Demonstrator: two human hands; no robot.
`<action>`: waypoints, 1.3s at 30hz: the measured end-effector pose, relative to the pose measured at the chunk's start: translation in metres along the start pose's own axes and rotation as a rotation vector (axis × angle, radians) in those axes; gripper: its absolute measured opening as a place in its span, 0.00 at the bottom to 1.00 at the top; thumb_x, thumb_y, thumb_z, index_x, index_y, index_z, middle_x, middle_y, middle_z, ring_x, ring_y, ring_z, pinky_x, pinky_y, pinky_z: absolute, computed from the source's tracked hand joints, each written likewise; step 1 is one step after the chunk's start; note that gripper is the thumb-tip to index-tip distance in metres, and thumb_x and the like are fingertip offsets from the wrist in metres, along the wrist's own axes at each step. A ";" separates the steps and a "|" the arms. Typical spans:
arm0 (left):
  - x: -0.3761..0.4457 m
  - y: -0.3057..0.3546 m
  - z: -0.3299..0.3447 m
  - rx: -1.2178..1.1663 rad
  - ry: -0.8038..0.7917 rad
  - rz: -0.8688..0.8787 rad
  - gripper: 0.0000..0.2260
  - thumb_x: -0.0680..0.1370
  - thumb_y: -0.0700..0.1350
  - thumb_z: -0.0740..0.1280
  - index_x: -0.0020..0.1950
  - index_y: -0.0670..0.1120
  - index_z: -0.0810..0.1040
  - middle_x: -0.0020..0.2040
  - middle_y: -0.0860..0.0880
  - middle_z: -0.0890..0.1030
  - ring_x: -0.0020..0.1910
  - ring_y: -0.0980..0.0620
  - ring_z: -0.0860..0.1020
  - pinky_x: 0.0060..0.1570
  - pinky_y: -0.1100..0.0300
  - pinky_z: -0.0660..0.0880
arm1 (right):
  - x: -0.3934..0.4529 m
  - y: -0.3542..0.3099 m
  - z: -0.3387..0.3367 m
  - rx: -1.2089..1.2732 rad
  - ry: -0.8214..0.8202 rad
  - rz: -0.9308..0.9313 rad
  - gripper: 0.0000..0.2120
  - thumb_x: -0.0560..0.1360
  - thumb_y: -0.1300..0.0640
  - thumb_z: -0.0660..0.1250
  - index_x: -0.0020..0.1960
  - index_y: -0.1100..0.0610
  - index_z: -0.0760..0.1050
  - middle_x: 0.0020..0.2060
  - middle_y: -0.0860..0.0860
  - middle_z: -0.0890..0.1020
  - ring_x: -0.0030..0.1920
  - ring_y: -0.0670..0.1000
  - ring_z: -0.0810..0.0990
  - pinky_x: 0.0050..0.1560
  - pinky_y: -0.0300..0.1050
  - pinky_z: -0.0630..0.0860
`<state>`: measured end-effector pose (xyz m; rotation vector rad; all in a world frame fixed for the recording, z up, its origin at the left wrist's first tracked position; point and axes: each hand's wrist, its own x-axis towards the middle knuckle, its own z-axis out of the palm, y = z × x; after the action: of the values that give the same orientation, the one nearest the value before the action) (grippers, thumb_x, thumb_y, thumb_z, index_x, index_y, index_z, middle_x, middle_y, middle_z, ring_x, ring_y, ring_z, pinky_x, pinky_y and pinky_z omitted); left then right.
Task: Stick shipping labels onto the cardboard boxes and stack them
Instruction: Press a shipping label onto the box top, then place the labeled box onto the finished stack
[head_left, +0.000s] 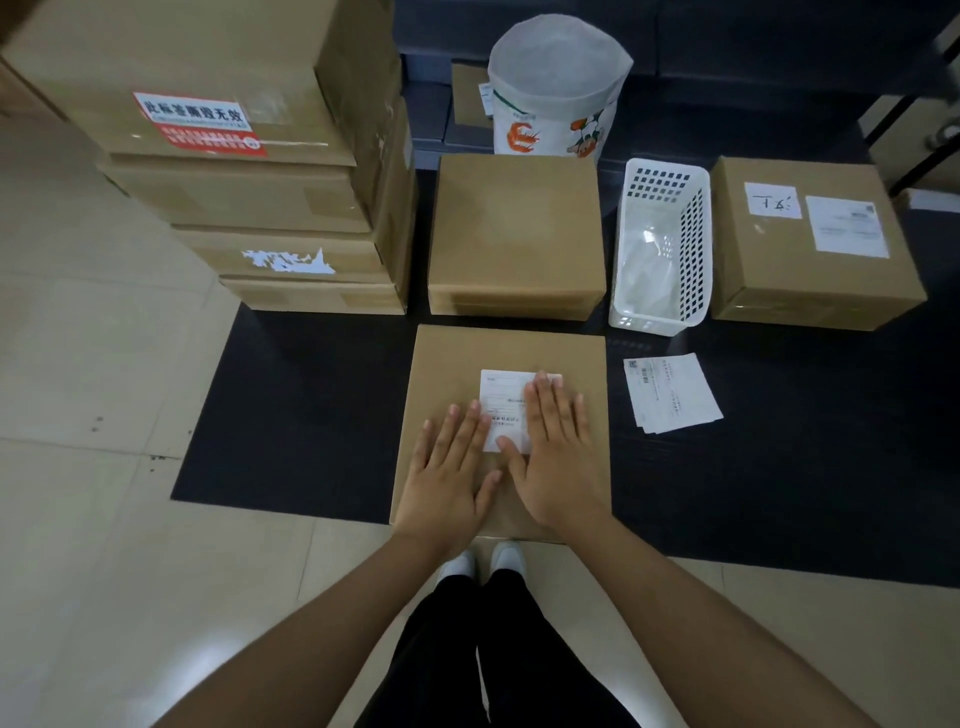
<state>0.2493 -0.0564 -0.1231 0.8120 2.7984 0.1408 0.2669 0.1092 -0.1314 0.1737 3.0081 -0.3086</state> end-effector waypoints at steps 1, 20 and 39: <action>0.000 0.000 0.001 -0.004 -0.011 -0.002 0.29 0.81 0.59 0.41 0.78 0.45 0.45 0.78 0.49 0.43 0.77 0.49 0.40 0.74 0.49 0.40 | 0.000 0.001 0.001 -0.001 -0.007 0.004 0.35 0.79 0.38 0.42 0.78 0.59 0.40 0.78 0.54 0.42 0.77 0.52 0.38 0.77 0.53 0.40; -0.026 -0.038 -0.004 -1.150 0.203 -0.744 0.31 0.75 0.63 0.63 0.76 0.58 0.58 0.77 0.53 0.59 0.75 0.52 0.58 0.71 0.50 0.59 | -0.051 0.021 -0.012 0.639 0.196 0.918 0.33 0.76 0.34 0.58 0.73 0.54 0.64 0.69 0.53 0.71 0.68 0.56 0.69 0.66 0.58 0.67; -0.041 -0.027 -0.002 -1.317 0.298 -0.726 0.25 0.71 0.63 0.69 0.67 0.60 0.72 0.51 0.70 0.78 0.51 0.71 0.76 0.43 0.75 0.74 | -0.065 -0.005 -0.008 0.945 0.332 0.863 0.27 0.72 0.33 0.63 0.64 0.48 0.76 0.53 0.44 0.82 0.54 0.47 0.79 0.58 0.53 0.77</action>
<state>0.2683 -0.1011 -0.1178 -0.5424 2.2166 1.7501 0.3295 0.0993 -0.1148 1.6139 2.4191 -1.6175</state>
